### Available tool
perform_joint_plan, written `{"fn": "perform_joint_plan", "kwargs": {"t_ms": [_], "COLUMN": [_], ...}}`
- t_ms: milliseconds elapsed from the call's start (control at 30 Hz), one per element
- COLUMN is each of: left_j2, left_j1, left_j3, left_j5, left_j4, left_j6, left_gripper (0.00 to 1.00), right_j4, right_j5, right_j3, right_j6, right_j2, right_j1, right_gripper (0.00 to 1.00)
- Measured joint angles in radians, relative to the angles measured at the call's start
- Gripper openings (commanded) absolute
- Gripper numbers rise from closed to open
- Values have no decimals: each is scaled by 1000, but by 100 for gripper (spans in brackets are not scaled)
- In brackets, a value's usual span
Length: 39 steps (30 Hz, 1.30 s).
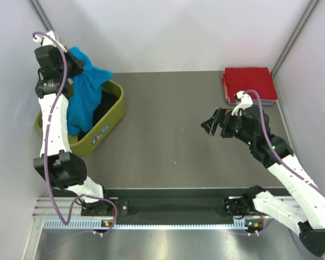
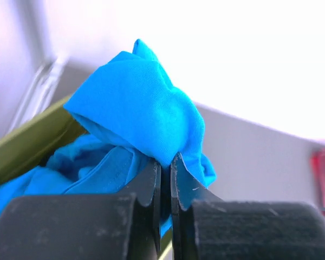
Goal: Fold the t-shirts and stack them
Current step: Grab the tshirt from the pile, then move the tshirt to the center of the board
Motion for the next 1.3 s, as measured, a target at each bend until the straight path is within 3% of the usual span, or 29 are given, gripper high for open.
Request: {"fn": "perform_joint_plan", "kwargs": {"t_ms": [267, 533, 667, 800, 933, 1033, 1200, 1300], "left_j2": [-10, -19, -57, -98, -74, -62, -50, -2], "left_j1": [-93, -121, -136, -204, -348, -438, -580, -673], "left_j3": [94, 269, 258, 150, 71, -83, -405, -451], "left_j5": [184, 279, 314, 385, 479, 515, 452, 421], "left_j4": [254, 579, 742, 867, 755, 674, 517, 387], "left_j6": [-131, -413, -585, -694, -618, -558, -457, -391], "left_gripper": [0, 0, 0, 0, 0, 0, 0, 0], "right_j4": [-1, -5, -9, -12, -22, -23, -37, -48], "right_j5": [22, 68, 77, 98, 123, 148, 182, 191], "right_j3": [0, 0, 0, 0, -2, -21, -89, -122], "right_j6": [-8, -11, -11, -8, 0, 6, 31, 43], "right_j2": [-14, -30, -31, -36, -36, -29, 4, 9], "right_j1": [0, 0, 0, 0, 0, 0, 0, 0], "right_gripper": [100, 100, 100, 100, 100, 100, 100, 100]}}
